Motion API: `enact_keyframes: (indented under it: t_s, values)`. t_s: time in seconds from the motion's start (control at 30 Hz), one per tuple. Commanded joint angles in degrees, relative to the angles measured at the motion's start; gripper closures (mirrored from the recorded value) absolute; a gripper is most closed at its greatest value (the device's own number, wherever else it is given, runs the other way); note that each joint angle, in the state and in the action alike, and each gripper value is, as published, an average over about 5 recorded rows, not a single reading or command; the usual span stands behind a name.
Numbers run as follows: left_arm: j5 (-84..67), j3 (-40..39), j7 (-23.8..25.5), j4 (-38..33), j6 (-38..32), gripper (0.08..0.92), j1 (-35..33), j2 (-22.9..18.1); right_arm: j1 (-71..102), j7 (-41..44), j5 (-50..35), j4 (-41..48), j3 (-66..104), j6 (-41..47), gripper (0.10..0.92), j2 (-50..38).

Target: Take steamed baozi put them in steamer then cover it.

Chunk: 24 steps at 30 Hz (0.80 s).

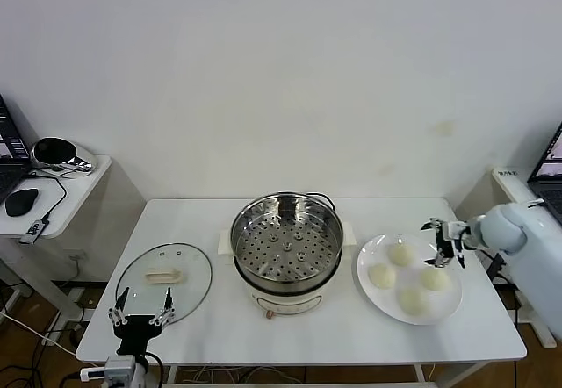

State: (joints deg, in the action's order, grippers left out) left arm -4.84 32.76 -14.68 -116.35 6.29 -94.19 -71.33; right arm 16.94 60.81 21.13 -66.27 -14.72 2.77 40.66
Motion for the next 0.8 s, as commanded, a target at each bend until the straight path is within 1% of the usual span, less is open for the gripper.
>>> enact_keyframes:
  t_s: [0.03, 0.13, 0.33, 0.67, 0.8]
  values:
    - [0.1, 0.7, 0.1, 0.3, 0.2, 0.177, 0.3, 0.1, -9.8, 4.8, 2.5, 11.7, -11.1, -0.8, 0.203, 6.3]
    - [0.0, 1.1, 0.2, 0.4, 0.2, 0.177, 0.3, 0.2, -9.9, 4.0, 4.3, 14.4, -11.0, -0.8, 0.203, 8.4]
    - [0.0, 1.7, 0.2, 0.6, 0.1, 0.177, 0.3, 0.5, -9.6, 2.6, 5.0, 17.0, -10.8, -0.8, 0.203, 11.5]
    - [0.0, 2.0, 0.3, 0.5, -0.1, 0.177, 0.2, 0.7, -9.1, 1.5, 5.9, 18.5, -10.7, -0.8, 0.205, 14.1]
    - [-0.1, 2.2, 0.3, 0.5, -0.2, 0.177, 0.1, 0.7, -8.8, 1.1, 6.2, 18.5, -10.4, -0.8, 0.230, 14.2]
